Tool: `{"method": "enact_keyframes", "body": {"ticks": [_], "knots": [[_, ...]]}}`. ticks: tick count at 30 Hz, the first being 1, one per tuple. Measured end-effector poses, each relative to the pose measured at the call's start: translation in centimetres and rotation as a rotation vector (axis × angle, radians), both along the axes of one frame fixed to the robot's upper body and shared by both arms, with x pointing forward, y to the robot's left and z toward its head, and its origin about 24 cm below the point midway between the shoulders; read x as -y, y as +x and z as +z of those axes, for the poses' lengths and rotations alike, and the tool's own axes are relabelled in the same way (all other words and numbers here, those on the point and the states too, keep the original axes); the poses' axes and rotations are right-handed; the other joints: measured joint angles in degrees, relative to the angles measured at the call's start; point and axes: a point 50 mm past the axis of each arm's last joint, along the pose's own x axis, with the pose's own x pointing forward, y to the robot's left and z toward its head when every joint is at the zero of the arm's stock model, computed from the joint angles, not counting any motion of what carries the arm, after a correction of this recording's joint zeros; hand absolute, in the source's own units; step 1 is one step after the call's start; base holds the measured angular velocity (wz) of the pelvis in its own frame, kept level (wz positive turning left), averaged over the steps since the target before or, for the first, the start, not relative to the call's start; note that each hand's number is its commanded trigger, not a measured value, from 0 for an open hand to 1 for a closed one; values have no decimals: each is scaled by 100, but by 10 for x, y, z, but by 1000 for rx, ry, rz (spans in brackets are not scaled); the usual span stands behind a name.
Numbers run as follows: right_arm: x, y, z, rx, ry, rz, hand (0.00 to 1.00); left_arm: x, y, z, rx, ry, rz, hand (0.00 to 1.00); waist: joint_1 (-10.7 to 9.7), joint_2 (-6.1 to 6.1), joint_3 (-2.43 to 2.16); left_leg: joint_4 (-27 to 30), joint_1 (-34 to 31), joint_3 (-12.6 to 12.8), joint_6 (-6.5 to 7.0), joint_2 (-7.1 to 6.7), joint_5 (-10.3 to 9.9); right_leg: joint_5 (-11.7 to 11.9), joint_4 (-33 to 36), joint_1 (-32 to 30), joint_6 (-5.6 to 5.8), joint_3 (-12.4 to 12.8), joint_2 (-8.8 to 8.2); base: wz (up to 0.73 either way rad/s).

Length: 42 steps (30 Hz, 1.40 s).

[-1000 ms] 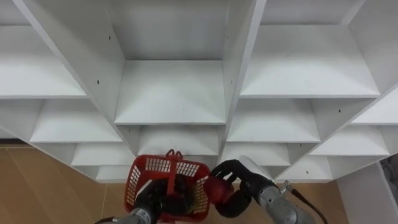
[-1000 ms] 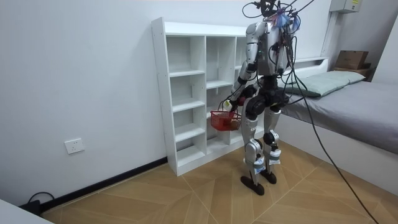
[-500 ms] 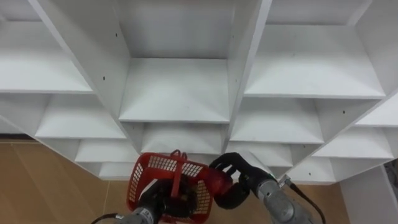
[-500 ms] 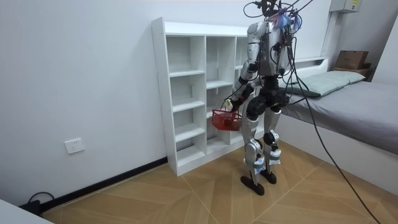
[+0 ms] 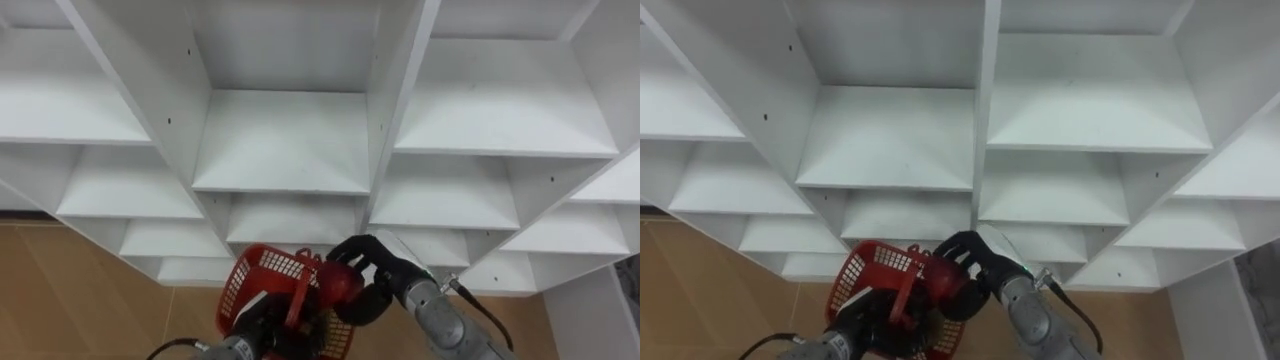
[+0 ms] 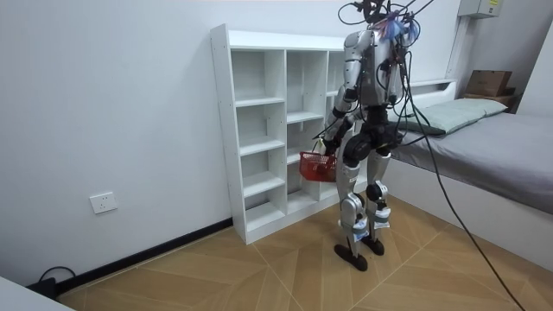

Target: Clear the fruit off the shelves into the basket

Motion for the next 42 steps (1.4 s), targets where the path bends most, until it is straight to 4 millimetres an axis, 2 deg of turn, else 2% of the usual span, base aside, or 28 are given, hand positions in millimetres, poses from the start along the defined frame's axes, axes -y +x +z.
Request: {"method": "enact_keyframes", "body": {"ticks": [11, 18, 19, 20, 21, 31, 42], "knots": [[-6, -5, -4, -34, 15, 23, 100, 4, 2, 1, 5, -8, -21, 100, 3, 40, -6, 20, -34, -31, 0, 0, 0, -5, 6, -9, -4, -59, -6, 1], [-4, -5, -5, -36, 11, 20, 100, 4, 2, 1, 3, -8, -25, 100, -5, 118, -46, 34, -66, -111, 0, -4, 0, -4, 12, 1, -6, -145, -12, 7], [-4, -5, -5, -38, 10, 20, 76, 5, 2, 1, 5, -5, -30, 100, -6, 132, -55, 37, -71, -121, 0, -4, 0, -4, 12, 2, -6, -164, -14, 6], [-4, -6, -5, -39, 10, 19, 19, 5, 2, 1, 6, -2, -33, 100, -7, 136, -58, 40, -73, -125, 0, -4, 0, -4, 13, 2, -6, -173, -15, 5], [-4, -6, -5, -40, 10, 19, 0, 5, 2, 1, 7, -1, -35, 100, -7, 138, -59, 44, -75, -131, 0, -4, 0, -4, 15, 2, -6, -178, -15, 3], [7, -14, -21, -139, -7, -14, 0, 10, 6, 6, 28, -26, -47, 100, 8, 134, -57, 92, -92, -143, 0, -10, 0, -4, 21, 14, -6, -177, -22, 0], [7, -15, -22, -155, -8, -6, 0, 13, 7, 7, 28, -42, -62, 100, 9, 136, -49, 97, -93, -140, 0, -9, 0, -9, 14, 12, -11, -168, -21, 0]]}}
